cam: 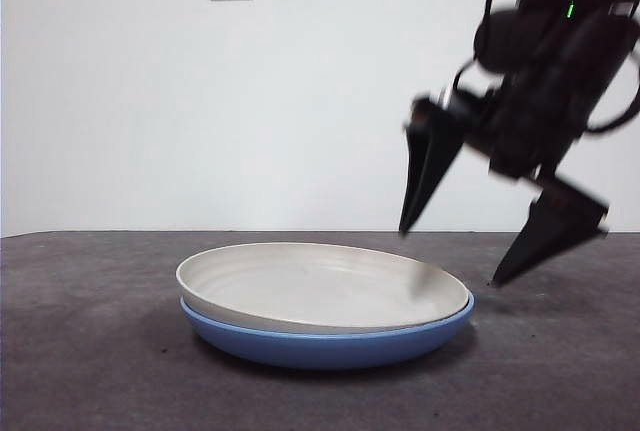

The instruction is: Pick up the white plate, put it on the blue plate, put it on desk

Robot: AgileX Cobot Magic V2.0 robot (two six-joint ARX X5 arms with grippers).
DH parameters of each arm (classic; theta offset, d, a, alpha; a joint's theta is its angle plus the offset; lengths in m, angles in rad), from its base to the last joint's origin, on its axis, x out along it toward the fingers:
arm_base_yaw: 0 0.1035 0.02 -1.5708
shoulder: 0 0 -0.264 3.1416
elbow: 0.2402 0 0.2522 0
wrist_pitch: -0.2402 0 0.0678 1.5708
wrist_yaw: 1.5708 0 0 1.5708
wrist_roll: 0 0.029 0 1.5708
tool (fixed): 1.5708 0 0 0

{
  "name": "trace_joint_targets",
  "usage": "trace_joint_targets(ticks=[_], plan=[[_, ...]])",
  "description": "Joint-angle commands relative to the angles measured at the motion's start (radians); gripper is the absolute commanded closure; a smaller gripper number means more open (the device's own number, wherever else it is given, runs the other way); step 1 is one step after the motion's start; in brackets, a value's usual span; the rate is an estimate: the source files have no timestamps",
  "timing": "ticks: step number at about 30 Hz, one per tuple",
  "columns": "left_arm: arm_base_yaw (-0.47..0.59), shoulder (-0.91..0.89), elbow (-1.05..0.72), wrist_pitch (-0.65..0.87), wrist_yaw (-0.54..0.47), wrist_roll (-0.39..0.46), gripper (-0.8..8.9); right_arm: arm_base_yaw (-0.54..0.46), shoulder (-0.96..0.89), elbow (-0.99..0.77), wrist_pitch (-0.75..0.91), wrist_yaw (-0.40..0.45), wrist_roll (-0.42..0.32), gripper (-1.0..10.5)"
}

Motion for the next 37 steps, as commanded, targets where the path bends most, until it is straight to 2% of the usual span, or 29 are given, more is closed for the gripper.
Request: trace_joint_targets(ticks=[1, 9, 19, 22, 31, 37], plan=[[-0.007, 0.004, 0.011, 0.001, 0.001, 0.008, 1.34, 0.007, -0.083, 0.025, -0.048, 0.041, -0.037, 3.9], [-0.007, 0.004, 0.011, -0.011, 0.002, 0.0, 1.34, 0.035, -0.448, 0.025, -0.254, 0.158, -0.056, 3.9], [-0.007, 0.005, 0.011, -0.011, 0.001, -0.005, 1.34, 0.082, -0.897, 0.025, -0.483, 0.18, -0.074, 3.9], [-0.007, 0.005, 0.011, -0.011, 0.001, -0.043, 1.34, 0.085, -1.009, 0.026, -0.556, 0.18, -0.074, 3.9], [-0.007, 0.005, 0.011, -0.016, 0.001, -0.094, 1.34, 0.085, -1.239, 0.026, -0.737, 0.177, -0.093, 3.9], [-0.007, 0.004, 0.011, -0.06, 0.001, -0.105, 1.34, 0.085, -1.297, 0.026, -0.747, 0.173, -0.095, 3.9]])
